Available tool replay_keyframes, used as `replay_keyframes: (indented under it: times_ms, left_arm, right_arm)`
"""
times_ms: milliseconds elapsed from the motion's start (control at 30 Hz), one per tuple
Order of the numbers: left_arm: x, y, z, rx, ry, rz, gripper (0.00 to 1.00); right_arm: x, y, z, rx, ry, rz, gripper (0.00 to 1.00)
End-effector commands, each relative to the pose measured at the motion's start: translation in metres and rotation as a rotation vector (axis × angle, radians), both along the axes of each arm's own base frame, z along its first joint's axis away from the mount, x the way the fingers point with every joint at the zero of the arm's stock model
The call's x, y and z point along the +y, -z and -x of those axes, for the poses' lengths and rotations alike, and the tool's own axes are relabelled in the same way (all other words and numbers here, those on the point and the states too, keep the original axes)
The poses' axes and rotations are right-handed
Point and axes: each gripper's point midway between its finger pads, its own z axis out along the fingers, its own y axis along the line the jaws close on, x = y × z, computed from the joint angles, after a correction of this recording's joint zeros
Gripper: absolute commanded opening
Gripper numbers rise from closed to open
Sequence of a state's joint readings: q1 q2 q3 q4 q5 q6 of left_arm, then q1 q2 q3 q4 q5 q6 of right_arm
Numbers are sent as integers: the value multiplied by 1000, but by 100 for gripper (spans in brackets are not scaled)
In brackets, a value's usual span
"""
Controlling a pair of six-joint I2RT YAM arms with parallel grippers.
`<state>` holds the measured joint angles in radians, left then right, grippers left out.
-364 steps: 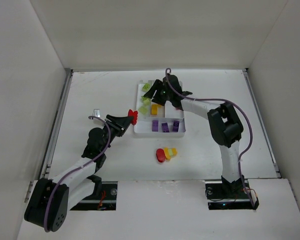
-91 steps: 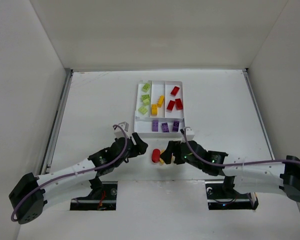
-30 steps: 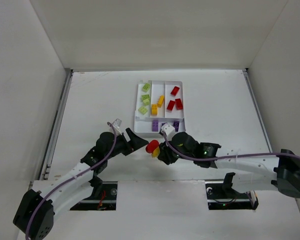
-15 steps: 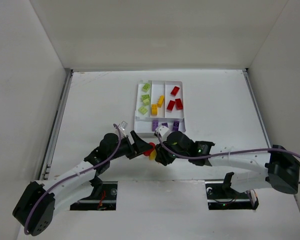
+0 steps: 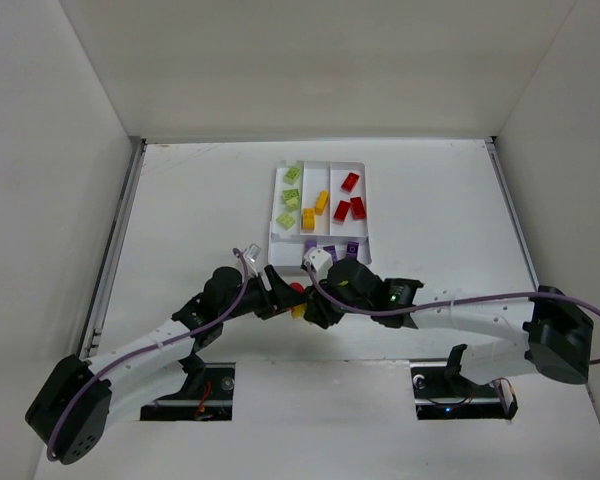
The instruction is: Sort the legos into containers by color
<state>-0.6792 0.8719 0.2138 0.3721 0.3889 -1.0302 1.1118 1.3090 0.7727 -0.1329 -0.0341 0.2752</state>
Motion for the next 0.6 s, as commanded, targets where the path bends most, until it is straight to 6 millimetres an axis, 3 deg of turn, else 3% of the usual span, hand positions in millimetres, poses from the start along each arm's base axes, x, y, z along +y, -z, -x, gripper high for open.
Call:
replay_keyframes:
  times_ms: [0,300,567]
  left_arm:
    - [-11,-31,-8,-82,15,65,58]
    - [-16,-40,-7,-72,15,119,37]
    - [-28,-49,-2,-52,35,176,31]
  right_arm:
    - [23,-33,-11,-56,-24,-104,34]
    - [28,-37,-13,-62,-26,-113,34]
    - [26,-42,-25,-90,7,-116,35]
